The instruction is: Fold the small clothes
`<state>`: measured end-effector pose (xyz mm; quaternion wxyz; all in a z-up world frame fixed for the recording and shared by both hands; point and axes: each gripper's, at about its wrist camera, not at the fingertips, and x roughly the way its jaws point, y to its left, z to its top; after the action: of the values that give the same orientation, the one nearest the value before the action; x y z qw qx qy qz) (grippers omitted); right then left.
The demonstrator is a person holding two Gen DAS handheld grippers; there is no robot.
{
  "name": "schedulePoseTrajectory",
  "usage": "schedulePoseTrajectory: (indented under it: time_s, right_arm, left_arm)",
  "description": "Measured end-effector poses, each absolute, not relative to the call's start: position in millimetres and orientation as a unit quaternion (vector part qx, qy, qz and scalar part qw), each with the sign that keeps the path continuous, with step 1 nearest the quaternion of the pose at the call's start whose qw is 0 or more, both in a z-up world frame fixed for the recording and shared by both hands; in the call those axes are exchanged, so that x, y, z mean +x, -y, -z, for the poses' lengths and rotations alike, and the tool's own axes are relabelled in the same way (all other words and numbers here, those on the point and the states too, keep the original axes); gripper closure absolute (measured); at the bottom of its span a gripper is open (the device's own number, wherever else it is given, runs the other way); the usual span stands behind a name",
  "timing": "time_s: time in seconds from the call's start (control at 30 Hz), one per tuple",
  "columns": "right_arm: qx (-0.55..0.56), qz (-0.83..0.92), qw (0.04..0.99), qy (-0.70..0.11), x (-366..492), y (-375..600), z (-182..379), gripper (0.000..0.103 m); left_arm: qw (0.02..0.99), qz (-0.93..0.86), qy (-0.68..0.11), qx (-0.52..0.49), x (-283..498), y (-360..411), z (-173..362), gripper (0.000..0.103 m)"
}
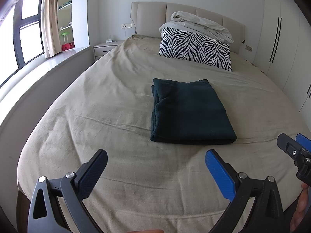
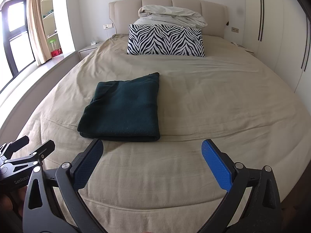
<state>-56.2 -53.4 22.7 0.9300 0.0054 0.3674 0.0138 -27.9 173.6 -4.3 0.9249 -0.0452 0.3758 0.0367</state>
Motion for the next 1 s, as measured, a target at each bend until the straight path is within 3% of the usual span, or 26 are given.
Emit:
schedulePoseTrajectory:
  time_s: [1.0]
  right_arm:
    - [0.005, -0.013, 0.929, -0.37, -55.7, 52.4, -21.7, 0.0]
  left_arm:
    - [0.924, -0.036, -0.378, -0.047, -28.2, -172.2, 6.9, 0.0]
